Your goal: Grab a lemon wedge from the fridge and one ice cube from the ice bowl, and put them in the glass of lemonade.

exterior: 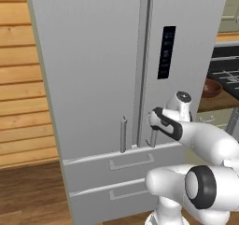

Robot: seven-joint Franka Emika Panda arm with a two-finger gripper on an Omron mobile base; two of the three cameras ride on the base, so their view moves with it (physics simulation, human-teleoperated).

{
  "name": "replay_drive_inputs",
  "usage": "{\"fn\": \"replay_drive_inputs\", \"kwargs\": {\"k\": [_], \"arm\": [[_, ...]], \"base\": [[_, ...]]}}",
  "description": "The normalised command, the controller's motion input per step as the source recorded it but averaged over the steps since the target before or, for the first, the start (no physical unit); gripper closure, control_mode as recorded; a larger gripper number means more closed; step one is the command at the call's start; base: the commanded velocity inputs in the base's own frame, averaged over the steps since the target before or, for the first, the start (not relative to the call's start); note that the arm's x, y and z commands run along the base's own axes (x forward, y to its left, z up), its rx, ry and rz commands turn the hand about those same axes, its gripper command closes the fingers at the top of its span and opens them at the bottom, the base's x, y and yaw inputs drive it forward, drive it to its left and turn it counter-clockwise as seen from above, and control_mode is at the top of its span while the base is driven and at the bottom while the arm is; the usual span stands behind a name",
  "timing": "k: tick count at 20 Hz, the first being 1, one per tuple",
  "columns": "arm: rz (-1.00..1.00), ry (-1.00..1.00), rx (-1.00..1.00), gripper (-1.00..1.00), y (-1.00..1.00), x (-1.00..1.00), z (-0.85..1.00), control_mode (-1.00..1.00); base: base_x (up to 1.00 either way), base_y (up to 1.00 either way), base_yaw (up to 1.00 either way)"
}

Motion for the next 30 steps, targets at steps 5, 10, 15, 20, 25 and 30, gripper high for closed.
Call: {"fn": "replay_drive_inputs", "kwargs": {"k": [5, 10, 15, 20, 25, 30], "arm": [[0.00, 0.00, 0.00, -1.00, 0.00, 0.19, -0.06, -1.00], [0.00, 0.00, 0.00, -1.00, 0.00, 0.31, 0.00, -1.00], [0.00, 0.00, 0.00, -1.00, 0.00, 0.21, -0.04, -1.00], [0.00, -0.04, 0.00, -1.00, 0.00, 0.07, -0.10, -1.00], [0.00, 0.00, 0.00, -1.00, 0.06, 0.20, 0.00, -1.00], [0.00, 0.00, 0.00, -1.00, 0.06, 0.28, -0.01, -1.00]], "base": [[0.00, 0.00, 0.00], [0.00, 0.00, 0.00], [0.00, 0.00, 0.00], [0.00, 0.00, 0.00], [0.00, 0.00, 0.00], [0.00, 0.00, 0.00]]}}
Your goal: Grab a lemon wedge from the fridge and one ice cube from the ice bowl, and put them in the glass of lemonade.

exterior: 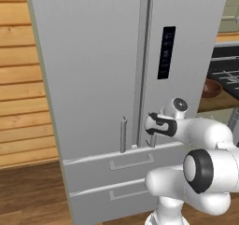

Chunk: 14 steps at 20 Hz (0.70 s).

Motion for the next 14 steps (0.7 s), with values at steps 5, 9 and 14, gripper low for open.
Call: {"fn": "replay_drive_inputs", "kwargs": {"k": [5, 9, 14], "arm": [[0.00, 0.00, 0.00, -1.00, 0.04, 0.28, -0.02, -1.00], [0.00, 0.00, 0.00, 1.00, 0.09, 0.29, 0.00, -1.00], [0.00, 0.06, 0.00, 1.00, 0.06, 0.12, 0.00, -1.00]], "base": [[0.00, 0.00, 0.00], [0.00, 0.00, 0.00], [0.00, 0.00, 0.00]]}}
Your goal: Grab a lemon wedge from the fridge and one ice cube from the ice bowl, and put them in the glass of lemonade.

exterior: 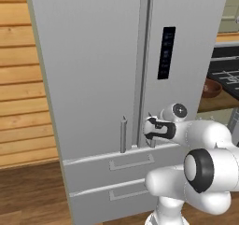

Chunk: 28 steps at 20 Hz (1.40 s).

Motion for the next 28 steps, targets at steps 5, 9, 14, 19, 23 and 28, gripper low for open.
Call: {"fn": "replay_drive_inputs", "kwargs": {"k": [5, 9, 14, 19, 23, 28], "arm": [[0.00, 0.00, 0.00, 1.00, 0.00, 0.00, 0.00, -1.00], [0.00, 0.00, 0.00, 1.00, -0.06, 0.00, 0.01, -1.00], [0.00, 0.00, 0.00, 1.00, -0.43, -0.32, 0.14, -1.00], [0.00, 0.00, 0.00, 1.00, -0.52, -0.61, 0.27, -1.00], [0.00, 0.00, 0.00, 1.00, -0.47, -0.78, 0.14, -1.00], [0.00, -0.03, 0.00, 1.00, -0.27, -0.94, -0.09, -1.00]], "base": [[0.00, 0.00, 0.00], [0.00, 0.00, 0.00], [0.00, 0.00, 0.00], [0.00, 0.00, 0.00], [0.00, 0.00, 0.00], [0.00, 0.00, 0.00]]}}
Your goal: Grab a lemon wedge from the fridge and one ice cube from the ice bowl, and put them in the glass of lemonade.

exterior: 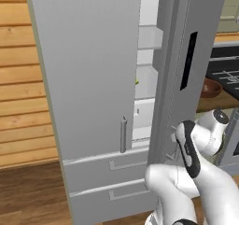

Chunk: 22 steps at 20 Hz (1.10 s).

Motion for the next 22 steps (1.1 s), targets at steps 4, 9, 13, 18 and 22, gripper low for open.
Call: {"fn": "replay_drive_inputs", "kwargs": {"k": [4, 9, 13, 18, 22], "arm": [[0.00, -0.07, 0.00, 1.00, -0.43, -0.77, -0.01, -1.00], [-0.01, -0.05, 0.00, 1.00, -0.69, -0.60, 0.12, -1.00], [-0.02, -0.01, 0.02, 1.00, -0.76, -0.59, 0.71, -1.00], [0.00, -0.01, 0.01, 1.00, -0.11, -0.63, 1.00, -1.00], [0.00, 0.00, 0.00, 1.00, 0.00, -0.50, 1.00, -1.00]], "base": [[0.00, 0.00, 0.00], [0.00, 0.00, 0.00], [0.00, 0.00, 0.00], [0.00, 0.00, 0.00], [0.00, 0.00, 0.00]]}}
